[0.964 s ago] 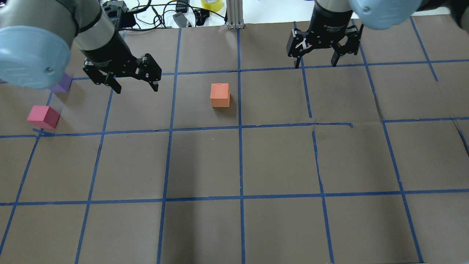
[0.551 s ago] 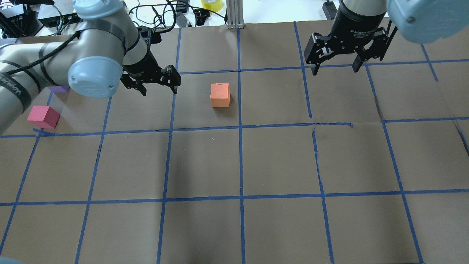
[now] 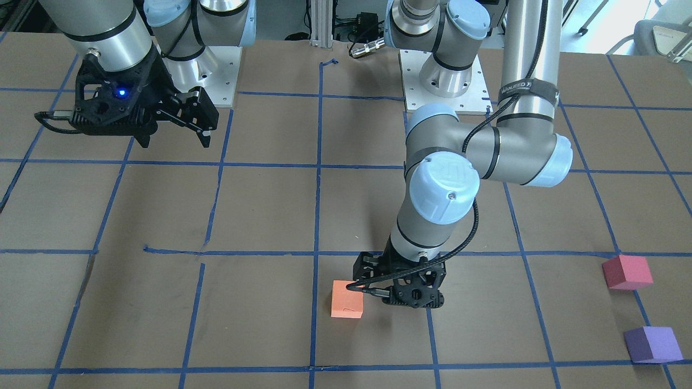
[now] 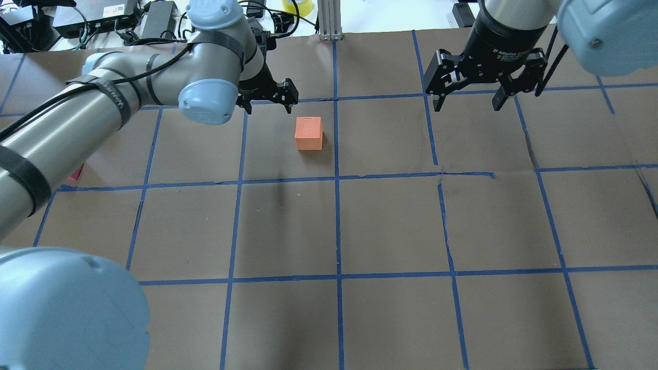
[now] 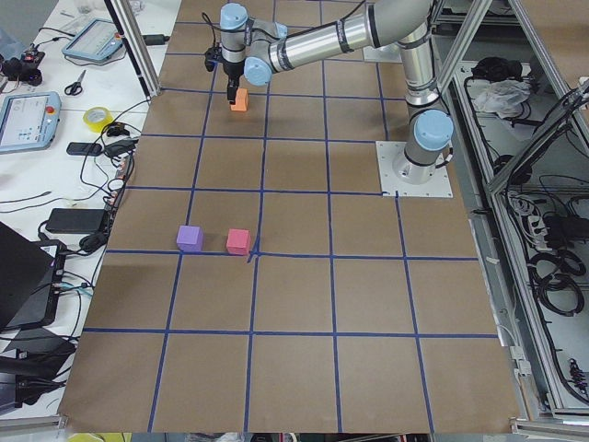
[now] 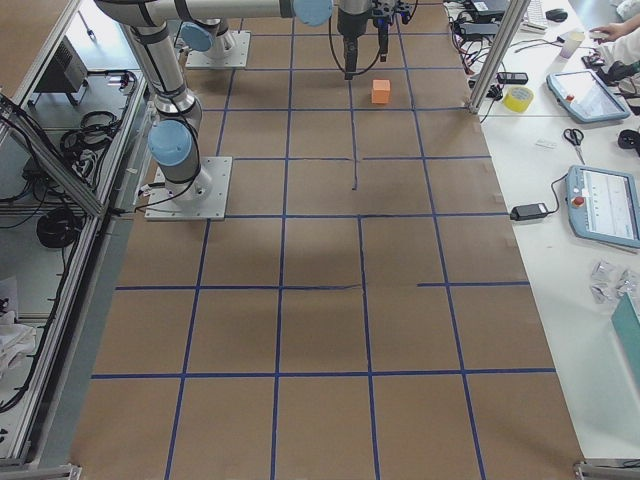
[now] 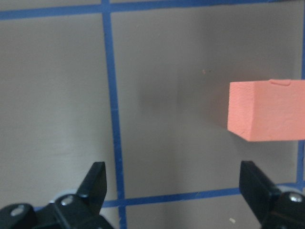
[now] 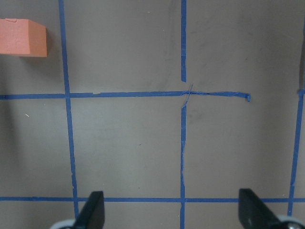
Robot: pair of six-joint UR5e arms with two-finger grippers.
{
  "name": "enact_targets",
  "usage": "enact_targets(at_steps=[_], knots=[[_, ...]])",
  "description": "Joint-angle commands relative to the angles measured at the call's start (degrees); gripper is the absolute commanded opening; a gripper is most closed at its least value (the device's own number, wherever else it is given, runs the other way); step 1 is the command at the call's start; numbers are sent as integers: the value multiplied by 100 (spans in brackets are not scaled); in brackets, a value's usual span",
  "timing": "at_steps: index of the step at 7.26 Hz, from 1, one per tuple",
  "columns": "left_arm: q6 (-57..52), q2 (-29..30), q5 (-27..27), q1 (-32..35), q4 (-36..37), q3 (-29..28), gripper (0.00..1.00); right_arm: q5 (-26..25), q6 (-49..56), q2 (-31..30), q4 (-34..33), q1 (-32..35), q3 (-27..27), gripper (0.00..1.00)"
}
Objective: Arrange blocks in a line
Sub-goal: 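Move the left gripper over the orange cube and grasp it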
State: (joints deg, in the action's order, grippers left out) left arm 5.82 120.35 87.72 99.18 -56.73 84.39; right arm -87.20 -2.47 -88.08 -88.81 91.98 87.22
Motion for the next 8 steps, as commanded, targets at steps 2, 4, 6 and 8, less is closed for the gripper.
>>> enact_targets(at_steps=[2, 4, 6, 8], knots=[[446, 770, 139, 479, 408, -502, 100, -68, 1, -306, -84, -31, 401, 100], [367, 902, 516, 646, 330, -511, 100, -78, 9, -341, 12, -39, 392, 100], [306, 1017, 623, 638, 329, -511, 100, -78, 18, -368, 318, -48, 383, 100], [305, 1052, 659, 638, 321, -502, 100, -182, 35, -377, 329, -48, 383, 100]])
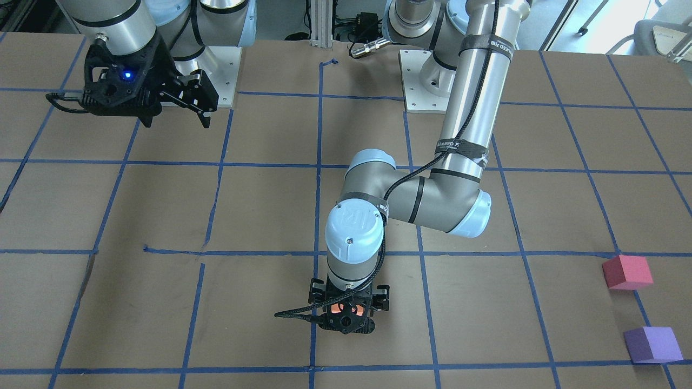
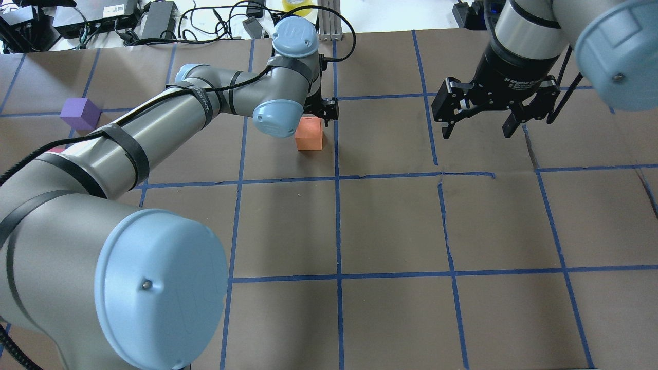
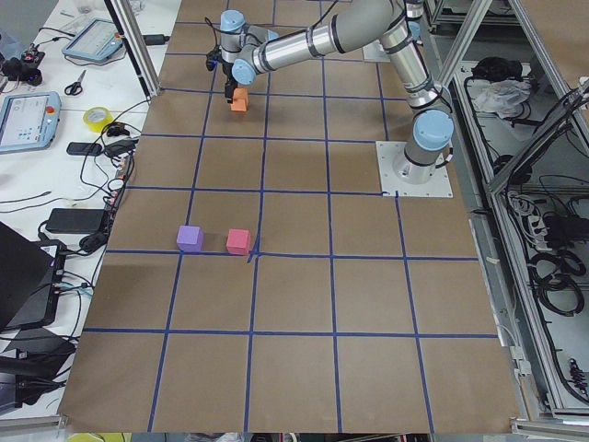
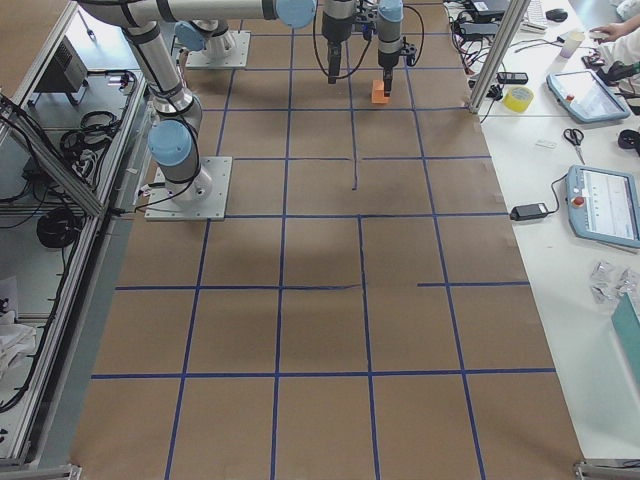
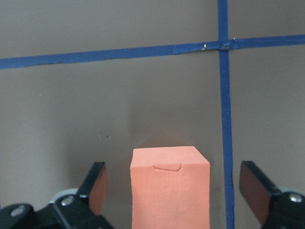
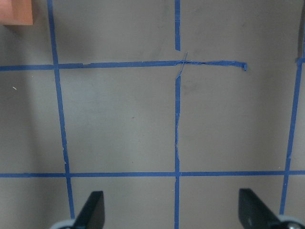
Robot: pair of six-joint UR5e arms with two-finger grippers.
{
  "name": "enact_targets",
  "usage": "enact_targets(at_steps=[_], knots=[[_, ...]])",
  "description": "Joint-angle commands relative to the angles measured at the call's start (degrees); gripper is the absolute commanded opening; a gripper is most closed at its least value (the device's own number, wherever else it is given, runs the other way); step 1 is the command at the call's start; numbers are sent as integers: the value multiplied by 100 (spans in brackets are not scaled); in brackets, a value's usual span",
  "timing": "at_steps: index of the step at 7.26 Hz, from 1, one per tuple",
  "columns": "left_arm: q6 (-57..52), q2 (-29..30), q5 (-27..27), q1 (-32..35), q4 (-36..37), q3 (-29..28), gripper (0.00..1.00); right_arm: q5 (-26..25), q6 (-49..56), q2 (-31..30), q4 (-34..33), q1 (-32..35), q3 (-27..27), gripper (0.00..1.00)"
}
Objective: Arrange blocks in a line
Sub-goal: 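Move the left gripper over the orange cube and grasp it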
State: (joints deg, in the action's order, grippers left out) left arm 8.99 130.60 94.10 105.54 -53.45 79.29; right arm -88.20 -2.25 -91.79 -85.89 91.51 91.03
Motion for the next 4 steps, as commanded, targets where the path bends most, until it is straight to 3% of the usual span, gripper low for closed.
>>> enact_targets(at_steps=[1, 2, 3, 4], knots=[[-20, 10, 30, 1, -277, 8, 100, -109, 5, -32, 55, -2, 3, 100], [-11, 10, 30, 1, -341, 8, 100, -109, -4, -32, 55, -2, 3, 100], [-11, 27, -14, 1, -350, 8, 81, -109, -4, -32, 63, -2, 3, 100], [-11, 10, -40, 10, -376, 16, 54, -109, -4, -23, 63, -2, 12, 100]])
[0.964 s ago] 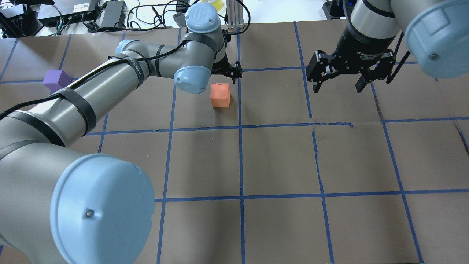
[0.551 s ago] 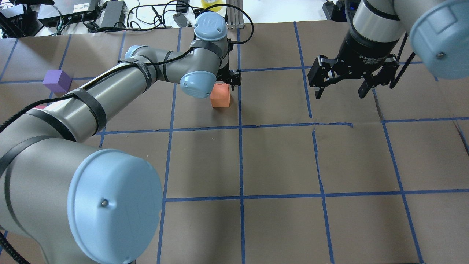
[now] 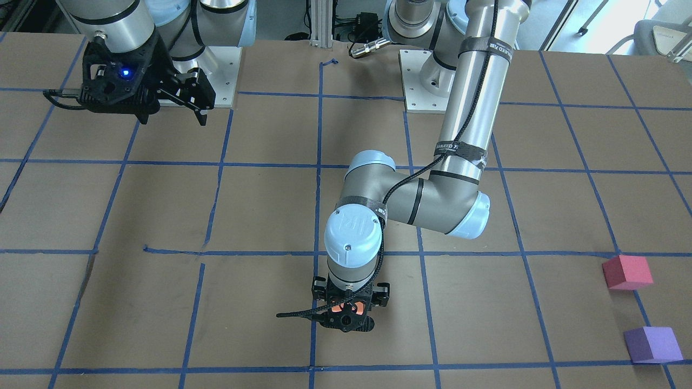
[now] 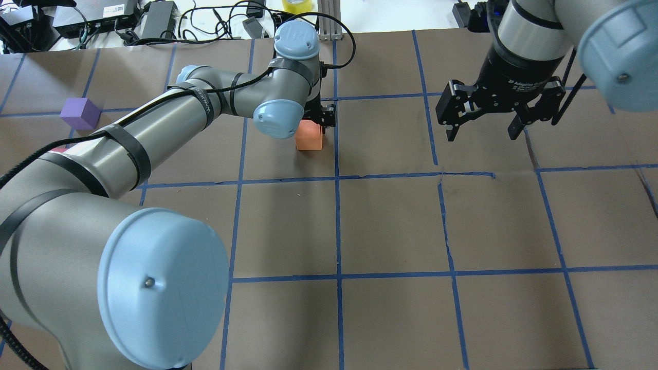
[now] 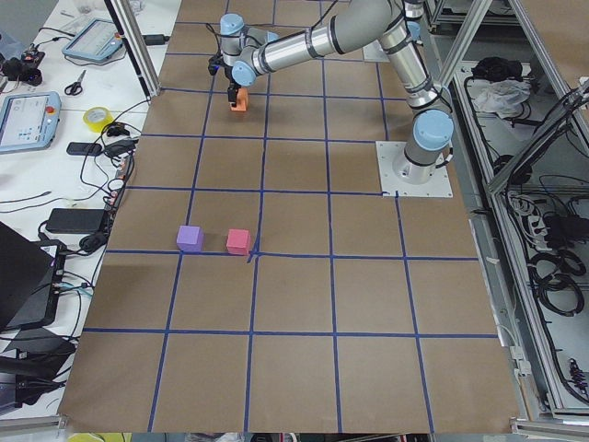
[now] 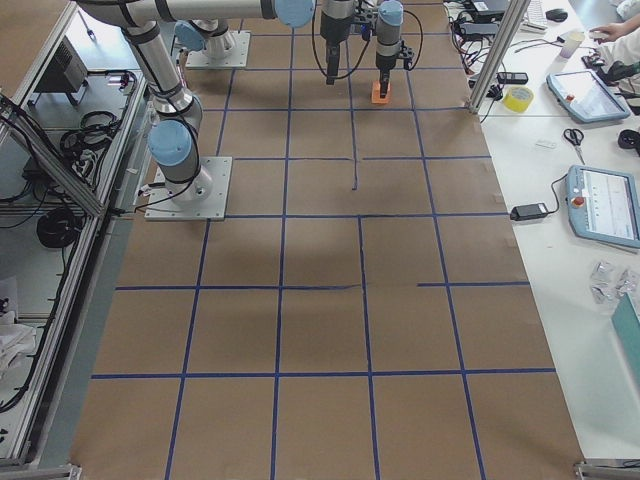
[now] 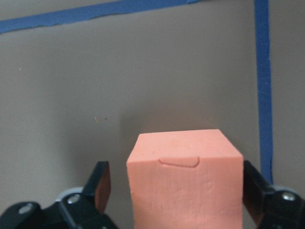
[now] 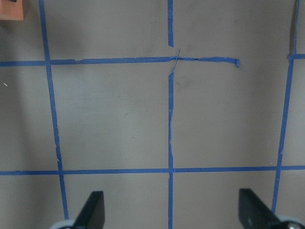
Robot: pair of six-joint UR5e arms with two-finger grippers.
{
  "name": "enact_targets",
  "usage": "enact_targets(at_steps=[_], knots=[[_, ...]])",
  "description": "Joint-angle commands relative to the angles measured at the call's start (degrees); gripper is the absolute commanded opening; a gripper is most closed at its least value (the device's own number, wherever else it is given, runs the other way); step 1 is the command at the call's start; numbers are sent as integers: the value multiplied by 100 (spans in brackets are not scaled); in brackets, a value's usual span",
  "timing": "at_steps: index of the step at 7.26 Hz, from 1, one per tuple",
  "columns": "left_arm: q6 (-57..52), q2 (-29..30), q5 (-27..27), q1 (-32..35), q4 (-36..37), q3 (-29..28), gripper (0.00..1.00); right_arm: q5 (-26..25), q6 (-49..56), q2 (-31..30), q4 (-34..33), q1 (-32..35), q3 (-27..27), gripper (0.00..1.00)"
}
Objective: Arrange blocks in a line
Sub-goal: 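Carry the orange cube with the left gripper toward the pink cube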
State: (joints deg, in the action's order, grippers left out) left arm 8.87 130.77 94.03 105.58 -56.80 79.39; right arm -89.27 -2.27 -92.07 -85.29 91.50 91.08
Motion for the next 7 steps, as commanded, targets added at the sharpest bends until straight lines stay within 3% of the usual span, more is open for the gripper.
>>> enact_targets(at_steps=[1, 3, 4, 7], knots=[[1, -16, -34, -2, -129, 15, 42, -3, -1, -4, 4, 0, 6, 100], [79, -234, -25, -3, -147, -11, 23, -11, 16, -4, -5, 0, 6, 100], [106, -384, 96, -81, -121, -37, 23, -11, 16, -4, -5, 0, 6, 100], [309, -1007, 81, -1405, -629, 304, 20, -20, 16, -4, -5, 9, 15, 100]])
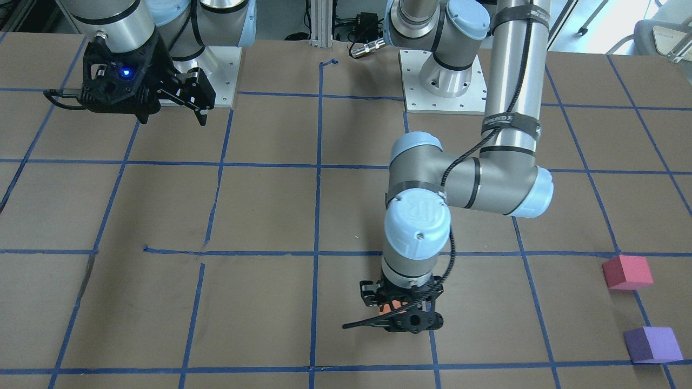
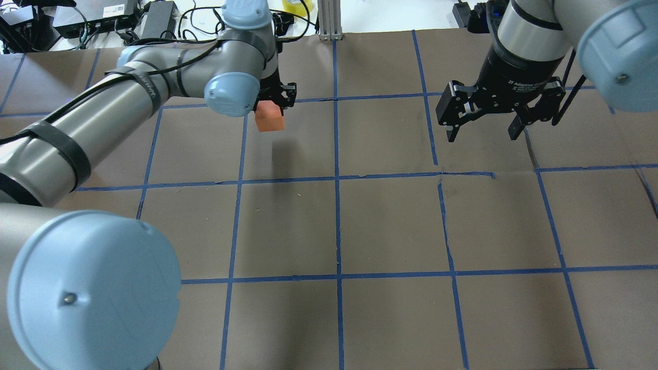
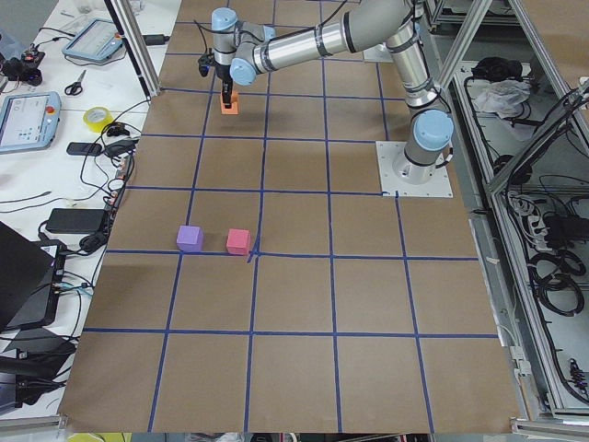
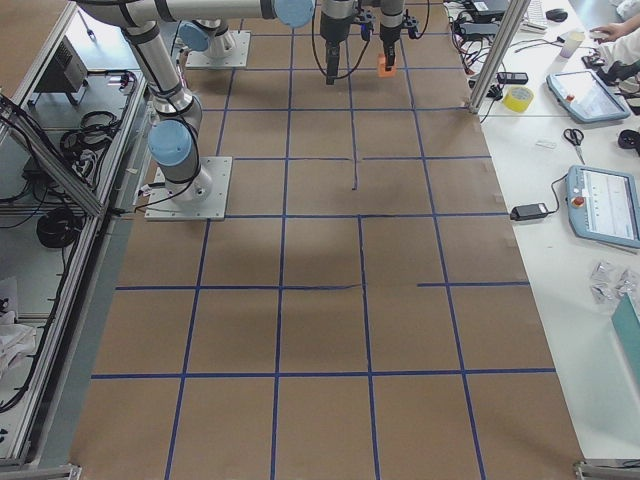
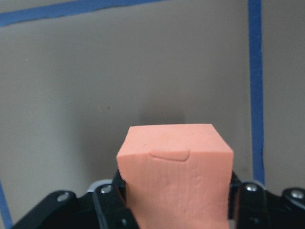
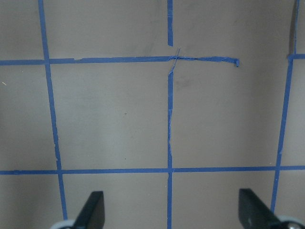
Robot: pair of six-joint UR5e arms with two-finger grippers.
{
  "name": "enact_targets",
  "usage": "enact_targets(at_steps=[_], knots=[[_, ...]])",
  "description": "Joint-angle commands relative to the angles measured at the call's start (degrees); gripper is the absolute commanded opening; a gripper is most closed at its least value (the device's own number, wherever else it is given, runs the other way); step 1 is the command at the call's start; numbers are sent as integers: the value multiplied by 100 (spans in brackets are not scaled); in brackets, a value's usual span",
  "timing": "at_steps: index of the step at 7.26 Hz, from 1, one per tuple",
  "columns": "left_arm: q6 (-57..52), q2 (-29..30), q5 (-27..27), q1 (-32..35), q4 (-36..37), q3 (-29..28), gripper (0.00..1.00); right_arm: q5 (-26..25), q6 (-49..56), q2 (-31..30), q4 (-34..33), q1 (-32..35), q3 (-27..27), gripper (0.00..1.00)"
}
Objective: Arrange blocks in a line
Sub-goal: 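Carry the orange cube with the left gripper toward the pink cube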
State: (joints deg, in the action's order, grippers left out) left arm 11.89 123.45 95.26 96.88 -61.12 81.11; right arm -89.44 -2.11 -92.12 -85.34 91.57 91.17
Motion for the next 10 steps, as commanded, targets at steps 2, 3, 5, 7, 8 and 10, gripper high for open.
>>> enact_targets(at_steps=[2, 3, 5, 7, 8, 10], knots=[[-595, -453, -52, -1378, -225, 98, 18, -3, 0, 1, -9, 1, 6, 100], [-1262, -479, -52, -1818, -225, 106, 17, -29, 0, 1, -9, 1, 6, 100], [-2159, -454, -69, -2451, -260, 106, 15, -30, 0, 1, -9, 1, 6, 100], [-3842, -235, -191, -3347, -322, 45, 12, -30, -9, 1, -17, 10, 6, 100], [-4757, -86, -627, -3743, -113, -25, 12, -30, -9, 1, -17, 10, 6, 100], [-5229, 265, -632, -4037, -58, -488, 12, -30, -9, 1, -17, 10, 6, 100]])
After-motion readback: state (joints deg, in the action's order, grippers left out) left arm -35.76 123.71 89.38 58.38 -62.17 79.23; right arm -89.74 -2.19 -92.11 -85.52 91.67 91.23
